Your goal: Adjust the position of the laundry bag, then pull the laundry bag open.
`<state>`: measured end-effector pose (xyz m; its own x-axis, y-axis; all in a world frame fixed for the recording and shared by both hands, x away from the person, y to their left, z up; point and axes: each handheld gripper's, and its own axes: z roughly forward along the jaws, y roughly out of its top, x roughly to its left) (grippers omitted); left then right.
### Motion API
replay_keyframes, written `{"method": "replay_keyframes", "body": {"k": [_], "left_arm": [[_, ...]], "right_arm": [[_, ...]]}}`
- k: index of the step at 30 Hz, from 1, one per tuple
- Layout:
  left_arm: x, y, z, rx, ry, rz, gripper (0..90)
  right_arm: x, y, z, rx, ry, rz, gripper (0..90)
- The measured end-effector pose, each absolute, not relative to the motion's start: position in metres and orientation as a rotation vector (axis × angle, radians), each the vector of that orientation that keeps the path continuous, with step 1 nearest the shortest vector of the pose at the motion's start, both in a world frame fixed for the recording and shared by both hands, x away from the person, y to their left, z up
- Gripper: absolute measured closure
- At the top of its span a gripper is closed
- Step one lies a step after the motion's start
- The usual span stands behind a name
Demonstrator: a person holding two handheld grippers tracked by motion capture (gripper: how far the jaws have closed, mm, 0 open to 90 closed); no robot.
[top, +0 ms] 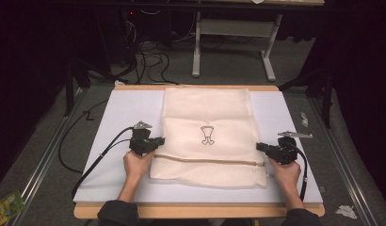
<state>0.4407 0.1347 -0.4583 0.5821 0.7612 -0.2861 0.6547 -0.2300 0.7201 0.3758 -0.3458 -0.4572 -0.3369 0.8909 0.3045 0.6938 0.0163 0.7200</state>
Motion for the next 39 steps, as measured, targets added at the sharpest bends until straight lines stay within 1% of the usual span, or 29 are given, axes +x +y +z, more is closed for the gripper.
{"method": "replay_keyframes", "body": {"k": [6,9,15,17,20,27,34,39], "left_arm": [[0.437,0.131,-0.461,1.970,1.141,0.170,84.8],[0.435,0.131,-0.461,1.973,1.138,0.193,84.3],[0.438,0.134,-0.460,1.972,1.130,0.193,83.9],[0.434,0.132,-0.462,1.991,1.120,0.217,83.8],[0.435,0.131,-0.465,2.001,1.120,0.217,83.7],[0.434,0.130,-0.464,1.998,1.125,0.225,82.6],[0.432,0.130,-0.466,2.013,1.116,0.238,81.9],[0.430,0.130,-0.467,2.031,1.083,0.287,77.8]], "right_arm": [[0.370,-0.347,-0.455,1.636,2.061,1.165,85.8],[0.371,-0.346,-0.458,1.638,2.070,1.150,85.4],[0.372,-0.342,-0.460,1.619,2.079,1.113,85.1],[0.373,-0.341,-0.460,1.615,2.078,1.106,84.9],[0.374,-0.342,-0.462,1.618,2.078,1.106,84.6],[0.371,-0.345,-0.462,1.618,2.073,1.117,81.0],[0.372,-0.342,-0.460,1.637,2.072,1.097,80.6],[0.370,-0.342,-0.462,1.626,2.067,1.110,78.3]]}}
